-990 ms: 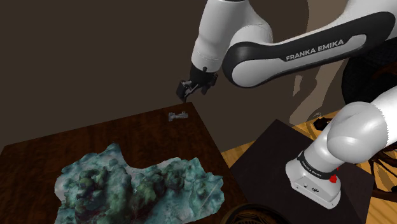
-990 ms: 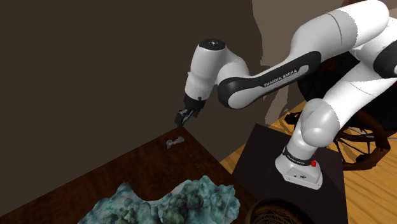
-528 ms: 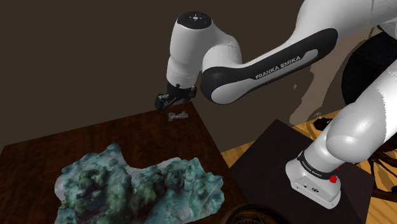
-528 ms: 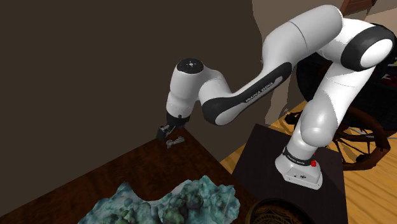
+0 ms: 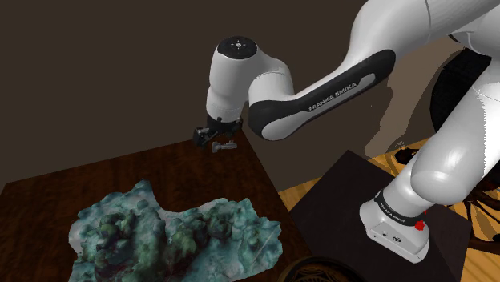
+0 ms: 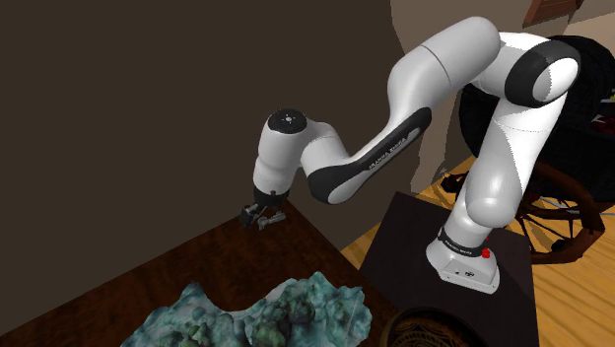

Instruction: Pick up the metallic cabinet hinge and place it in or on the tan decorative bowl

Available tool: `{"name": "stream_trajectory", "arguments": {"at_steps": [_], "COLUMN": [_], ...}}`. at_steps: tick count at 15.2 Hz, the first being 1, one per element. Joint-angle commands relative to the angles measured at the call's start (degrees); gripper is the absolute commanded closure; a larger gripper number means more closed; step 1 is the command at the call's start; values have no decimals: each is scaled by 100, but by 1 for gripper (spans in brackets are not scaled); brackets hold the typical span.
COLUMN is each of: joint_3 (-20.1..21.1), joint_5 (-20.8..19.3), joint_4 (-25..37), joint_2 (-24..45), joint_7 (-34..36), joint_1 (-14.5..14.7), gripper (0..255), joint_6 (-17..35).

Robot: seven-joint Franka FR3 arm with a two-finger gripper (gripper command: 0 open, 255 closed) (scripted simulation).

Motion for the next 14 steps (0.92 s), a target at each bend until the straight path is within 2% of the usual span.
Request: {"name": "stream_trajectory", "arguments": {"at_steps": [1,6,7,14], "joint_3": [-7,-7,-7,-7], "joint_5": [-28,-27,-27,-27], "joint_4": [-5,-5,-5,-5], "joint_2": [23,22,22,22], "joint_7": [15,14,14,14], "joint_1": [0,0,0,0], "gripper": [0,0,255,255], "joint_6": [24,23,23,23]}}
